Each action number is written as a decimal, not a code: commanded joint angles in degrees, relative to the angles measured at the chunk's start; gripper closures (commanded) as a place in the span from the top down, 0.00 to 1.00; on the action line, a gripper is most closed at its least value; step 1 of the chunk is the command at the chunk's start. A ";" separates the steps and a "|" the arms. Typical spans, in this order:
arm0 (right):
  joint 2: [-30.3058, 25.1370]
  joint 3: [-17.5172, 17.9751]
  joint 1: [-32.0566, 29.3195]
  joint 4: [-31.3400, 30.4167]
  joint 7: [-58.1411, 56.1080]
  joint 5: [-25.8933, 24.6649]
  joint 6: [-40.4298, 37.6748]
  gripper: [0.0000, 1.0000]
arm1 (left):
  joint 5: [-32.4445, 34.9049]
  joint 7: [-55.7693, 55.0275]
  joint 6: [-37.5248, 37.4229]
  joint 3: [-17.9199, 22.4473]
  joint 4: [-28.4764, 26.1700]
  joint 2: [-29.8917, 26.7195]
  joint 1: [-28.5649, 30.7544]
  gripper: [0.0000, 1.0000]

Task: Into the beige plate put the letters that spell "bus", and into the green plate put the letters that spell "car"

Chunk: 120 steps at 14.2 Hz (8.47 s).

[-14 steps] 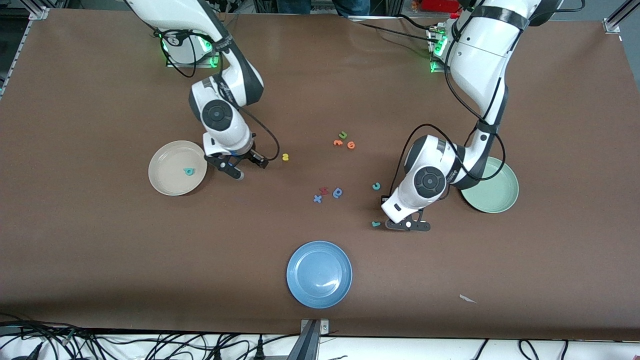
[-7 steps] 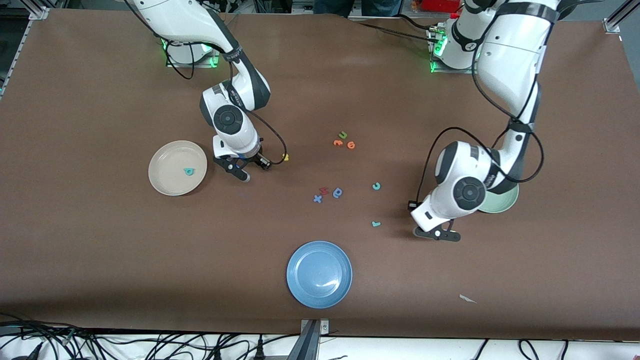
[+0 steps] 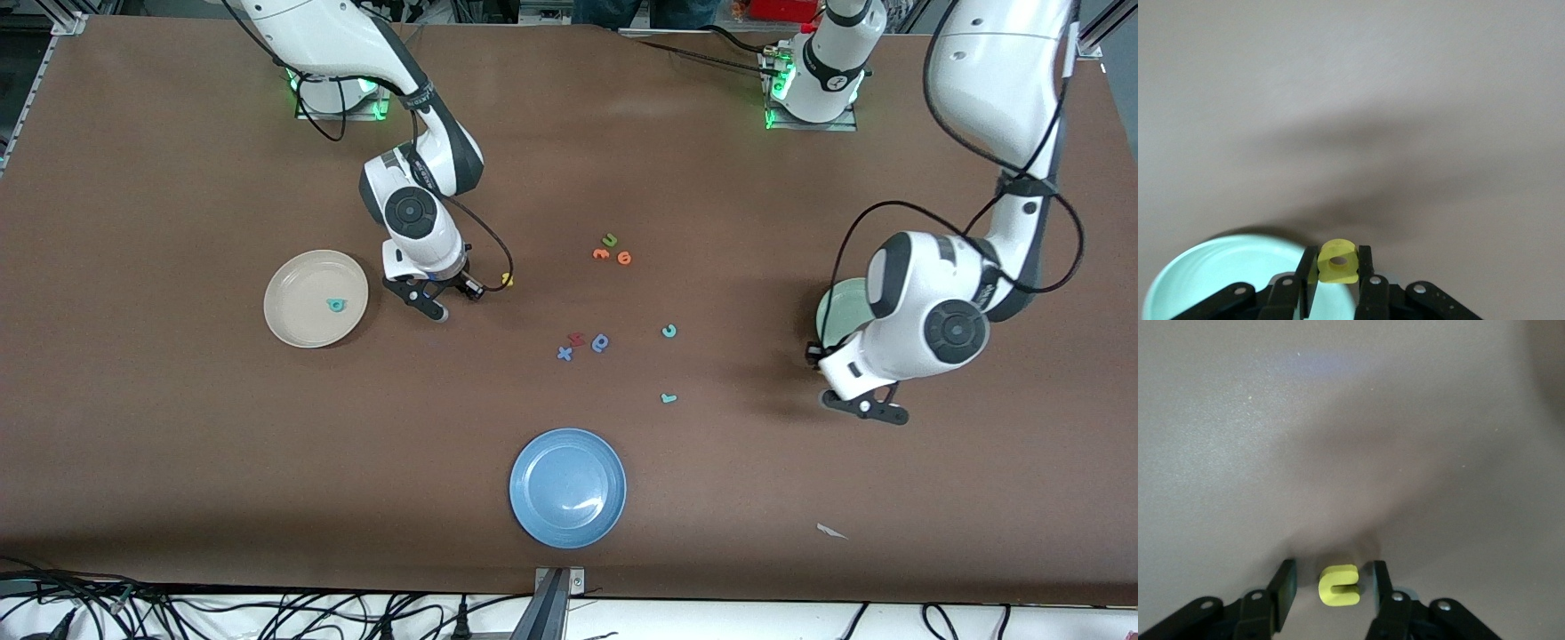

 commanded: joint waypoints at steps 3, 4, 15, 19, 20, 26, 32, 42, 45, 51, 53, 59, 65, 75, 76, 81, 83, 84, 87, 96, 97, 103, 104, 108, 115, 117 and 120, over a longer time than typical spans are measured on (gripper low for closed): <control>0.26 0.02 0.72 -0.41 0.54 1.04 0.28 0.44 | 4.81 2.60 8.18 -0.58 -12.46 -6.39 3.71 0.09; 0.26 0.02 0.89 -0.41 0.54 1.04 0.37 0.41 | 4.81 2.87 12.57 -0.58 -15.89 -7.18 4.41 0.09; -7.38 -10.50 0.81 0.38 -16.38 1.12 -13.93 0.05 | 4.46 6.57 14.21 -1.54 -18.40 -8.86 7.76 1.00; -8.00 -21.75 0.72 -1.19 -36.41 1.12 -17.29 0.05 | 4.11 -3.17 10.60 -7.95 -14.52 -8.16 6.36 1.00; -7.57 -23.60 0.63 -2.07 -40.47 1.12 -17.29 0.06 | 4.11 -6.68 10.59 -8.75 -14.52 -8.07 4.87 1.00; -6.25 -24.76 -0.86 -7.09 -44.20 1.12 -16.86 0.40 | 3.75 -27.59 10.59 -8.93 -10.05 -2.81 -6.90 0.99; -10.55 -23.28 -0.60 -1.48 -43.15 4.26 -25.97 0.99 | 3.67 -43.96 10.59 -8.93 0.50 6.33 -13.86 0.99; -4.85 -20.46 18.79 2.58 -10.15 12.02 -10.90 0.91 | 1.56 -46.35 9.46 -10.60 1.13 8.89 -15.62 0.77; -0.90 -20.37 23.03 2.58 -2.04 12.20 -4.48 0.78 | 1.47 -46.35 9.37 -10.95 0.69 8.89 -15.62 0.73; 5.61 -19.15 27.35 5.04 8.97 15.53 3.18 0.70 | 1.03 -46.26 9.36 -11.39 0.77 9.07 -15.18 0.66; 6.06 -18.96 27.35 4.95 9.06 16.24 3.98 0.69 | 0.33 -45.74 9.45 -11.31 0.77 9.42 -15.09 0.64; 6.06 -18.35 27.79 4.60 10.03 16.33 3.71 0.59 | 0.33 -45.73 9.36 -11.30 0.69 9.86 -15.09 0.57; 5.62 -18.52 27.61 4.60 9.15 16.24 3.27 0.12 | 0.33 -45.82 9.36 -11.30 0.51 9.86 -15.09 0.45; -2.64 -39.06 27.17 4.60 -24.19 16.24 -21.14 0.10 | 0.41 -45.30 9.36 -11.22 0.51 10.12 -14.92 0.34; -2.56 -42.05 27.09 4.42 -30.43 16.33 -22.99 0.10 | 0.50 -45.30 9.36 -11.22 0.51 10.21 -14.92 0.34; -0.37 -43.22 14.54 3.46 -54.78 16.94 -23.72 0.10 | 0.85 -44.86 9.36 -11.22 0.51 10.21 -14.57 0.31; 1.65 -42.87 10.06 3.10 -61.22 17.03 -21.88 0.10 | 0.94 -44.50 9.36 -11.22 0.51 10.21 -14.48 0.30; 2.71 -41.91 8.21 2.93 -63.95 18.16 -20.73 0.10 | 0.94 -44.42 9.36 -11.22 0.51 10.21 -14.48 0.30; 4.91 -41.02 6.61 2.93 -68.36 23.26 -20.63 0.10 | 0.94 -44.42 9.36 -11.22 0.51 10.21 -14.48 0.27; 2.72 -41.55 7.31 8.09 -68.11 23.28 -27.81 0.89 | 0.59 -32.20 1.72 -11.22 1.57 6.52 -7.98 0.24; 2.72 -42.60 7.31 10.99 -68.02 23.01 -31.67 0.89 | 0.42 -32.55 1.72 -11.30 1.57 6.61 -8.23 0.24; 2.63 -49.98 7.40 31.65 -68.11 16.51 -61.65 0.98 | -0.46 -34.39 1.98 -11.30 1.92 7.22 -8.85 0.24; 2.54 -49.73 7.40 33.67 -67.85 15.72 -63.33 0.98 | -0.90 -34.48 2.07 -11.30 2.00 7.22 -9.03 0.24; -4.90 -36.43 -0.39 35.01 -67.67 8.28 -64.93 1.00 | -3.45 -35.36 2.07 -11.30 6.21 8.71 -9.81 0.36; -16.41 -2.80 -26.15 28.63 -59.05 -4.59 -55.39 1.00 | -3.45 -42.22 2.33 -11.22 13.95 15.56 -13.60 0.58; -24.14 1.23 -31.77 19.67 -59.32 -4.59 -47.12 1.00 | -3.28 -42.31 2.42 -11.22 14.31 16.27 -14.04 0.58; -30.05 7.31 -39.44 17.16 -60.28 -4.33 -49.45 1.00 | -3.28 -42.31 2.42 -11.22 14.75 16.63 -14.04 0.58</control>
